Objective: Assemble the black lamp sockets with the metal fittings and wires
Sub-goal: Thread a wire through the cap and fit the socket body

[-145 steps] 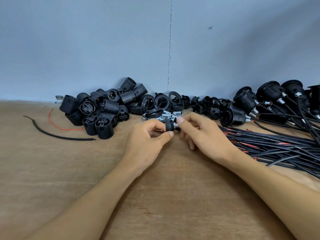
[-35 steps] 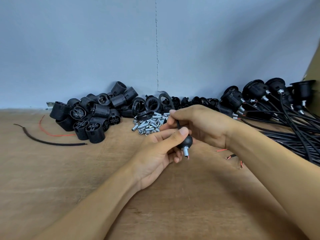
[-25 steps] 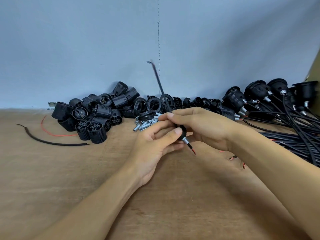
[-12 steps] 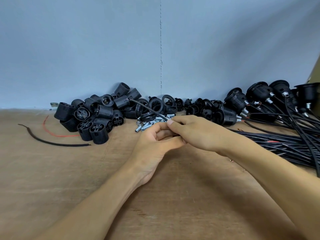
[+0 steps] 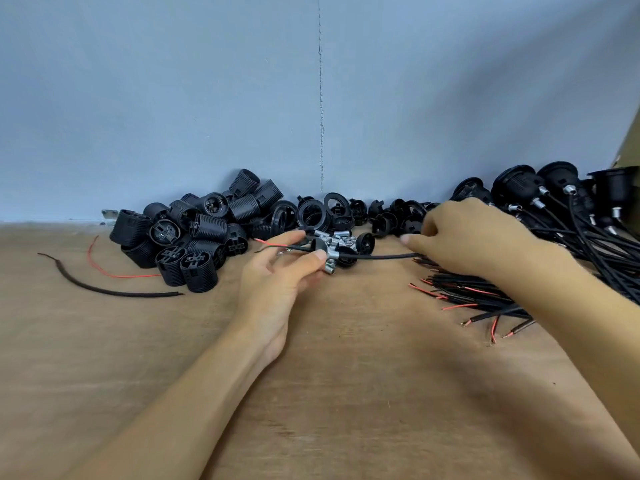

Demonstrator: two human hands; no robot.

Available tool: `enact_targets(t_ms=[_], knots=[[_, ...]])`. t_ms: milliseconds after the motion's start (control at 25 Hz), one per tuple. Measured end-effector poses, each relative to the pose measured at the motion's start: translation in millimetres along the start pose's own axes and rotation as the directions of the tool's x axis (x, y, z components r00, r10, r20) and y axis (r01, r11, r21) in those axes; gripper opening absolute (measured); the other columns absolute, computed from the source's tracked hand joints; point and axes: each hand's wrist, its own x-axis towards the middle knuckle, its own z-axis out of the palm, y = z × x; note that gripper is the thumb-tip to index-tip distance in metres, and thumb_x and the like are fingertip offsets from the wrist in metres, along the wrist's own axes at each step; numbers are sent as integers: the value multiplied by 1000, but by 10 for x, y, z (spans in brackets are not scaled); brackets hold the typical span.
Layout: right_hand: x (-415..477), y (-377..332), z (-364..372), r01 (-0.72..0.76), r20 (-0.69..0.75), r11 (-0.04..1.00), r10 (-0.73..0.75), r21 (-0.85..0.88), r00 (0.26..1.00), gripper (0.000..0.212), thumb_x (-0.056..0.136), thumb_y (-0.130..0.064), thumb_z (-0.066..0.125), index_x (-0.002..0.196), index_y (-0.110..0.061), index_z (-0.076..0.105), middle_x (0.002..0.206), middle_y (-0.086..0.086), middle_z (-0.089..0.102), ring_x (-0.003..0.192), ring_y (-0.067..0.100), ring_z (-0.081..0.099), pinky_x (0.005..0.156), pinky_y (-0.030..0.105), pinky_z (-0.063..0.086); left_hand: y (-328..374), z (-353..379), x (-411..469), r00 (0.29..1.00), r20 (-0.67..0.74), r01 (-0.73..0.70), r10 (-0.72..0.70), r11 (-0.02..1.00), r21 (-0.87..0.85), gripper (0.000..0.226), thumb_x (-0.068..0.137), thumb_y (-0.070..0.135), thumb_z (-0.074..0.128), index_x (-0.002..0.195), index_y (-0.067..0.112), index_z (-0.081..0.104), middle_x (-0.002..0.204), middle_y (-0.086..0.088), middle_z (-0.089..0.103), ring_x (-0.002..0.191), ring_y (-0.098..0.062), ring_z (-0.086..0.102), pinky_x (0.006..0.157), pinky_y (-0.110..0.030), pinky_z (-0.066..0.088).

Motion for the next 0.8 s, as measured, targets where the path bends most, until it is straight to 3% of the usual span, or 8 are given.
enact_targets(t_ms=[40, 160, 280, 360, 480, 680, 800], knots=[[5, 35, -9, -29, 29, 997, 31, -77, 999, 43, 94, -60, 51, 95, -19, 64, 105, 10, 62, 98, 33, 60, 71, 34, 42, -12, 6, -7, 999, 23, 27, -27, 999, 24, 42, 70, 2, 83, 110, 8, 70, 97, -12, 78, 95, -27, 75, 87, -34, 61], [-53, -31, 33, -19, 60, 980, 31, -199, 998, 41, 98, -59, 43, 88, -20, 54, 113, 11, 62, 108, 32, 55, 85, 40, 40, -57, 33, -31, 994, 85, 67, -69, 998, 20, 43, 61, 9, 85, 102, 2, 74, 101, -15, 78, 98, -29, 75, 88, -35, 61], [-116, -214, 172, 48, 24, 970, -43, -237, 999, 50, 101, -60, 24, 89, -23, 56, 112, 8, 63, 118, 32, 48, 99, 47, 31, -90, 48, -33, 992, 107, 68, -69, 998, 15, 25, 75, -2, 80, 100, 0, 74, 101, -15, 78, 97, -26, 76, 85, -32, 61], [-167, -380, 310, 193, -49, 981, -193, -4, 980, 46, 104, -52, 23, 83, -23, 53, 99, 6, 65, 105, 31, 55, 90, 44, 36, -95, 46, -39, 990, 122, 77, -75, 997, -13, 24, 77, -3, 78, 101, -2, 73, 101, -16, 78, 97, -24, 76, 83, -31, 61], [-211, -510, 454, 292, -133, 871, -260, 396, 956, 42, 106, -39, 33, 67, -25, 37, 71, 0, 52, 76, 31, 54, 69, 37, 40, -71, 29, -35, 990, 119, 83, -71, 992, -92, 36, 65, 4, 81, 100, -2, 71, 100, -18, 77, 98, -26, 75, 81, -32, 61], [-164, -394, 421, 287, -162, 923, -252, 255, 954, 45, 105, -44, 30, 65, -25, 36, 69, 1, 50, 72, 32, 53, 64, 37, 37, -44, 13, -8, 998, 48, 29, -29, 1000, -11, 60, 52, 4, 93, 106, 9, 66, 91, -8, 78, 85, -20, 75, 70, -28, 60], [-122, -321, 331, 209, -66, 964, -201, 161, 977, 46, 104, -47, 31, 63, -25, 37, 71, 0, 45, 75, 29, 51, 66, 36, 38, -52, -6, -12, 999, 31, 23, -29, 985, 169, 58, 54, 10, 92, 107, 16, 69, 95, -2, 78, 85, -13, 74, 77, -29, 56]])
